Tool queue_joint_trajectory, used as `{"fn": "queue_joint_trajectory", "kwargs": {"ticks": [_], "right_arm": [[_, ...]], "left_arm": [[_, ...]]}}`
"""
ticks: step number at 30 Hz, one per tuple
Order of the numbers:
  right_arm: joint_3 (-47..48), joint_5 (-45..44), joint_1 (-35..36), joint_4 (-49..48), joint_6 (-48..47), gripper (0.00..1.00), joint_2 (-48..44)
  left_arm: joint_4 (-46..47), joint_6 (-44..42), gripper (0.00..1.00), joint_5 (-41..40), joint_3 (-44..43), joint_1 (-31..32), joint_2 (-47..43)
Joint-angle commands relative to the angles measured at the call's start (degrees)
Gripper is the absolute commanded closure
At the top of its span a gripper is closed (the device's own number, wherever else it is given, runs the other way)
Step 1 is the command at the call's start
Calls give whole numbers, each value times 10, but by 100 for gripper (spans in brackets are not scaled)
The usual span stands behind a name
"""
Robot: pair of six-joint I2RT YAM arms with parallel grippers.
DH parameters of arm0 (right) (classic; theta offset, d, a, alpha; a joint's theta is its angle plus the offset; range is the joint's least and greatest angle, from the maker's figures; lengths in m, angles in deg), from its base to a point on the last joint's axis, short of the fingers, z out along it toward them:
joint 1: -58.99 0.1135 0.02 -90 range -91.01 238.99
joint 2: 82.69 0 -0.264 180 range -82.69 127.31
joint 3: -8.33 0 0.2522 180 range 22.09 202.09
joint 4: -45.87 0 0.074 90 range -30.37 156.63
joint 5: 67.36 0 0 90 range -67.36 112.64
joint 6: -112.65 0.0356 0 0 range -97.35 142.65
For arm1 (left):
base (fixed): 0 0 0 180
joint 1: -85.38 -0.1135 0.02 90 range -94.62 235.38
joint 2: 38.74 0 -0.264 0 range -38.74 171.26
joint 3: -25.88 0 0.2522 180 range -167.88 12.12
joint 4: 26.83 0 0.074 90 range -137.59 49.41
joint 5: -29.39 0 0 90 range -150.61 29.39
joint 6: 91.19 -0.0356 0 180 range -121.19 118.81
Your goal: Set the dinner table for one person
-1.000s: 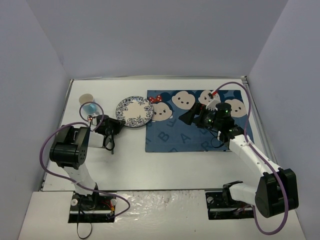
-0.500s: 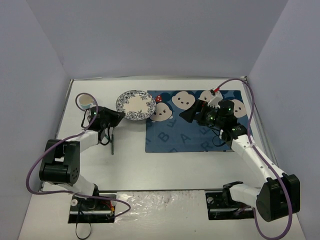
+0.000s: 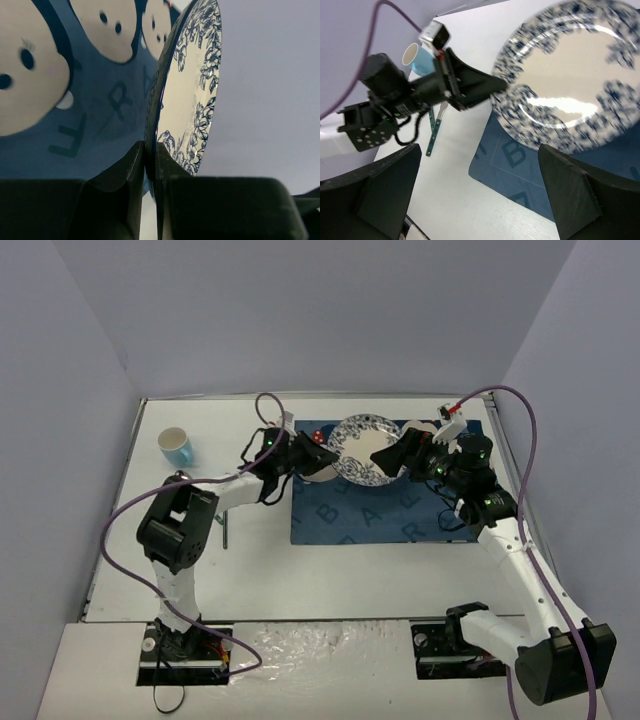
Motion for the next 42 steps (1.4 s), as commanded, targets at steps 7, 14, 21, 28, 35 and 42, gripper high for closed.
{"fn": "queue_joint_trajectory", "kwargs": {"ticks": [7, 14, 21, 28, 35, 42], "right_arm": [[45, -35, -13, 37, -46, 0, -52], [41, -40, -15, 54, -51, 0, -69], [33, -38, -16, 54, -50, 0, -72], [26, -37, -16, 71, -54, 0, -69], [22, -40, -16, 72, -61, 0, -74], [29, -64, -17, 90, -80, 0, -79]], "left_arm": [[102, 22, 100, 0, -194, 85, 124], [108, 29, 100, -16, -216, 97, 167], [110, 38, 100, -12, -233, 99, 192], [101, 39, 100, -16, -226, 101, 204], [77, 42, 54, -31, -199, 99, 206], [-27, -15, 24, -64, -139, 83, 127]]}}
